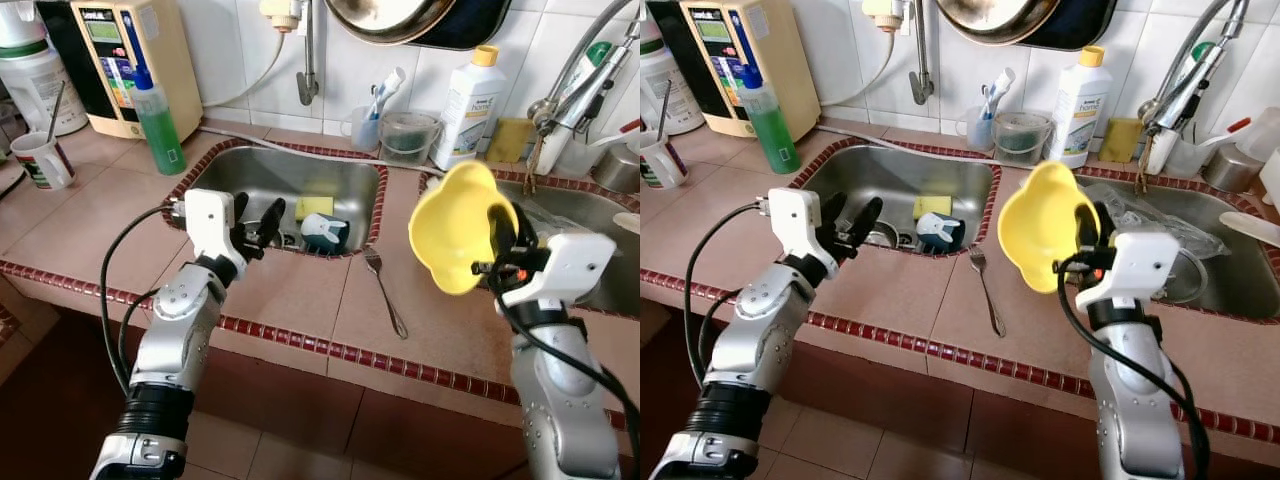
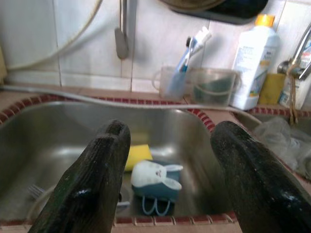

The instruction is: Kitchen organization

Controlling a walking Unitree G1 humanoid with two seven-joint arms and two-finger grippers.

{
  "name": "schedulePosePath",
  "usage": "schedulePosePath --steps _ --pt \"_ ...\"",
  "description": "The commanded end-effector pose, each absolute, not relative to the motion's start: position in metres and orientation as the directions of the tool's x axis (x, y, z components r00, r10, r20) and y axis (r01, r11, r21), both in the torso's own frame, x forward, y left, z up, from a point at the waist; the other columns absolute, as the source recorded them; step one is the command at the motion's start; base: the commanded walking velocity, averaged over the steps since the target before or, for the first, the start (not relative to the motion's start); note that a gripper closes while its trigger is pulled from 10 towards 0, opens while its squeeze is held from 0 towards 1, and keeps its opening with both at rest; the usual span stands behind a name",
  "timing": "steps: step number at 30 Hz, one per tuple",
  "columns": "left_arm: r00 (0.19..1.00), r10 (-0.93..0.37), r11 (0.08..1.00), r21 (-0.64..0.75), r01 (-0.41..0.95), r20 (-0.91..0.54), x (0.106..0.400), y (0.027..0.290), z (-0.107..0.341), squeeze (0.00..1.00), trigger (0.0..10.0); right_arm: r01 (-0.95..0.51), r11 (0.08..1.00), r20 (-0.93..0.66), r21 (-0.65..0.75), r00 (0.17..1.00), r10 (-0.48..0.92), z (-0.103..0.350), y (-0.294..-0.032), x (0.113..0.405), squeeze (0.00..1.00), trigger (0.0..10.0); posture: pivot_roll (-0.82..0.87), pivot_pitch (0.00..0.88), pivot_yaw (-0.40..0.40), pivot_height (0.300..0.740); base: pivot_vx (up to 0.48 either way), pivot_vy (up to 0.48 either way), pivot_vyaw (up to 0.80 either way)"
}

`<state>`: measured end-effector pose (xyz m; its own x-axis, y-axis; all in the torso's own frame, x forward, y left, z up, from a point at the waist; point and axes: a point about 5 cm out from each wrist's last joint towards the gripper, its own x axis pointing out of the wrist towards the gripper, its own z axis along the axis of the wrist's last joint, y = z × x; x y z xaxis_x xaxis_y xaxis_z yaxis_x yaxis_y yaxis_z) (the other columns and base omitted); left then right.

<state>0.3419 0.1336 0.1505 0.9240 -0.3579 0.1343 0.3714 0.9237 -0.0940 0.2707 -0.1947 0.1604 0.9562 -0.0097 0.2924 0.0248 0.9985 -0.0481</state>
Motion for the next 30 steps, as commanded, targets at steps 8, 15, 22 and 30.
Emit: schedulePosePath --steps 8,15,22,30 --pt "0.914 -0.383 0.915 -0.084 0.395 0.133 0.347 0.121 0.143 0.00 10.0 0.093 0.992 0.310 -0.083 0.949 -0.063 0.153 -0.198 0.274 0.00 10.0 -0.19 0.000 0.055 0.740 0.000 0.000 0.00" --pt "0.908 -0.397 0.910 -0.070 0.408 0.135 0.350 0.117 0.142 0.00 10.0 0.085 0.991 0.322 -0.102 0.945 -0.047 0.152 -0.194 0.276 0.00 10.0 -0.20 0.000 0.056 0.740 0.000 0.195 0.00" --pt "0.899 -0.419 0.901 -0.062 0.429 0.127 0.350 0.113 0.139 0.00 10.0 0.079 0.991 0.323 -0.107 0.946 -0.041 0.151 -0.190 0.276 0.00 10.0 -0.21 0.000 0.062 0.740 0.000 0.323 0.00" --pt "0.895 -0.428 0.899 -0.049 0.436 0.124 0.350 0.113 0.137 0.00 10.0 0.066 0.994 0.326 -0.087 0.945 -0.034 0.150 -0.187 0.275 0.00 10.0 -0.21 0.000 0.065 0.740 0.000 0.338 0.00"
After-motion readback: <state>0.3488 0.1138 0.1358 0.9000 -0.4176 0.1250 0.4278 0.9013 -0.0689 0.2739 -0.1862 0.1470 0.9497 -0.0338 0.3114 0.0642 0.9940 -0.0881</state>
